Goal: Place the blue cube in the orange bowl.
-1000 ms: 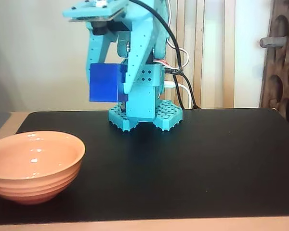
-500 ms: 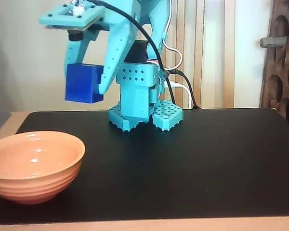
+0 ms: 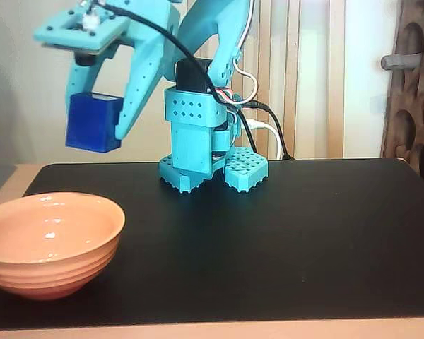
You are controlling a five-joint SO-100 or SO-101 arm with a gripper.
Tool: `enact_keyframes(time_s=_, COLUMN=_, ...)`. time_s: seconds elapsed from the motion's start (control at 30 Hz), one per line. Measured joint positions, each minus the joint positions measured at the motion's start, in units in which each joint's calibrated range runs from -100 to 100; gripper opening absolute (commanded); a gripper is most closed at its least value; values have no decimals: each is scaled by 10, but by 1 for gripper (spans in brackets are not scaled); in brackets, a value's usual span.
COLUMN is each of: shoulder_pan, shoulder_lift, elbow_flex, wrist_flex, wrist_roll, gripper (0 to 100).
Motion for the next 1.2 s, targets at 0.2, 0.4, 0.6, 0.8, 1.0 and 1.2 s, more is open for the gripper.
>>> enact_keyframes(time_s=0.2, shoulder_pan=16, shoulder_lift=36, elbow_flex=0, wrist_flex=-25, wrist_roll=21, gripper=14)
enact_keyframes(time_s=0.4, shoulder_pan=22, shoulder_lift=81, elbow_flex=0, wrist_flex=-66, wrist_roll=28, gripper=14)
enact_keyframes(time_s=0.6, shoulder_pan=34, shoulder_lift=110, elbow_flex=0, wrist_flex=-102, wrist_roll=39, gripper=14)
enact_keyframes(time_s=0.8, shoulder_pan=43, shoulder_lift=139, elbow_flex=0, wrist_flex=-114, wrist_roll=42, gripper=14)
enact_keyframes(time_s=1.0, shoulder_pan=45, shoulder_lift=172, elbow_flex=0, wrist_flex=-154, wrist_roll=48, gripper=14)
enact_keyframes(time_s=1.2, shoulder_pan=45, shoulder_lift=201, elbow_flex=0, wrist_flex=-197, wrist_roll=50, gripper=14)
